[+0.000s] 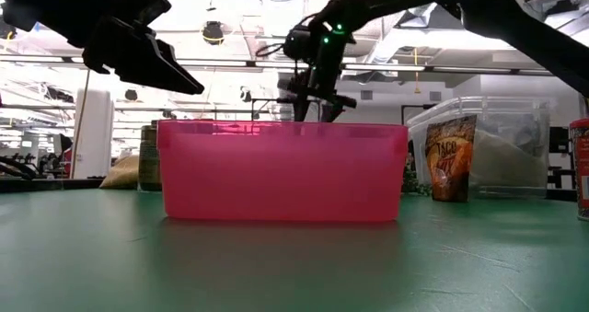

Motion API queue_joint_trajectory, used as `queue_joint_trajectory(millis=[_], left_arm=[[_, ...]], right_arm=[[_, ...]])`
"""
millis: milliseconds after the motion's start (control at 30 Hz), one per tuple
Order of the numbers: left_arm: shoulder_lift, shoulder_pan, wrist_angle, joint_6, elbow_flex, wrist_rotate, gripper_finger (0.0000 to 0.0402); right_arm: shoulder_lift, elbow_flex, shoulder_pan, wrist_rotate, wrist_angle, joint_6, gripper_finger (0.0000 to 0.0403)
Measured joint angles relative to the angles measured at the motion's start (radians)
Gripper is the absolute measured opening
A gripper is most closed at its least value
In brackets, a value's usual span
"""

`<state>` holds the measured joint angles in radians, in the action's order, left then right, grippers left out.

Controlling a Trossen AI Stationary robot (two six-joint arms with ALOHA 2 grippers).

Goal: Sort spices by type
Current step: Put the red seasoning can into the orange bin

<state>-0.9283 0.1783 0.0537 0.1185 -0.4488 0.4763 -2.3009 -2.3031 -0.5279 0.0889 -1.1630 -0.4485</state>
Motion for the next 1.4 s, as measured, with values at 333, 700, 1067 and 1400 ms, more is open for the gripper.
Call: queue_joint_trajectory(millis=[333, 700, 1067, 1400], left_arm=[[0.167, 0.031, 0.021, 0.016, 0.086, 0.034, 0.0226], [0.295, 0.041, -0.050, -0.062, 0.128, 0.025, 0.0226], [0.294, 0.060, -0.069, -0.059, 0.128, 0.024, 0.0226], [0.294, 0.060, -0.060, -0.061, 0.128, 0.050, 0.0226]], right_arm=[[0.067, -0.005, 0.243, 0.272, -0.193, 0.254, 0.0306], [0.266, 0.129, 0.546, 0.279, -0.364, 0.206, 0.0306], [0.393, 0.477, 0.850, 0.132, -0.408, 0.083, 0.0307], [0.486, 0.747, 0.995, -0.010, -0.403, -0.146, 0.0320]])
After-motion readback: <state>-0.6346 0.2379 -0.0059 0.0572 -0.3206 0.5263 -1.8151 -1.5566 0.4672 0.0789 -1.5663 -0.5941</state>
